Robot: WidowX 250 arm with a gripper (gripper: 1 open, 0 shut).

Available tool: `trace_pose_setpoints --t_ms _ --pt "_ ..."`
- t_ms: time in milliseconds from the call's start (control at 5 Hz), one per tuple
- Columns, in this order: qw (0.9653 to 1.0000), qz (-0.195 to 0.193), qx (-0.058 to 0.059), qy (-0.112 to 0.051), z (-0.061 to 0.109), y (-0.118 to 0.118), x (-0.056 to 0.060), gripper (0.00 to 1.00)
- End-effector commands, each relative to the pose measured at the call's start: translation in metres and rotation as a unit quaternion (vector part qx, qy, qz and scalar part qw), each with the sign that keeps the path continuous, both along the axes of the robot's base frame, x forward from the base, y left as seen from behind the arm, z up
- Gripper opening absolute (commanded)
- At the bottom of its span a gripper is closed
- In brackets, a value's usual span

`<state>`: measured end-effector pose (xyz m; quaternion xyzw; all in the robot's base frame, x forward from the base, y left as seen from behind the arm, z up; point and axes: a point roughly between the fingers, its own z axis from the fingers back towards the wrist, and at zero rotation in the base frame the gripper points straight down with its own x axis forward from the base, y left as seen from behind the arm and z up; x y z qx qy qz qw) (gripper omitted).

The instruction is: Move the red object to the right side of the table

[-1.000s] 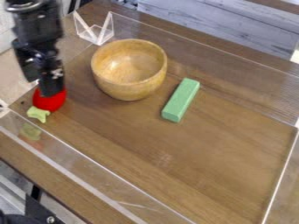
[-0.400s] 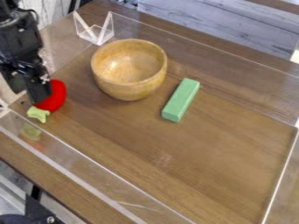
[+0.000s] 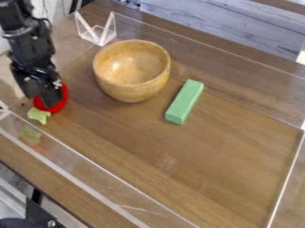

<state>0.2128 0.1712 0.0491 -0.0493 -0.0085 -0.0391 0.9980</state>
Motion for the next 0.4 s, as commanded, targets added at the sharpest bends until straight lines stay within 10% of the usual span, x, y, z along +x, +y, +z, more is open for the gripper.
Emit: trace_pose_setpoints --t_ms 0,200 --pt "0.9998 -0.008 0.014 -0.012 0.0057 0.0145 0.0147 1.00" --pt "1.0000 0.002 0.001 -0.008 0.0024 0.0227 0.0203 1.00"
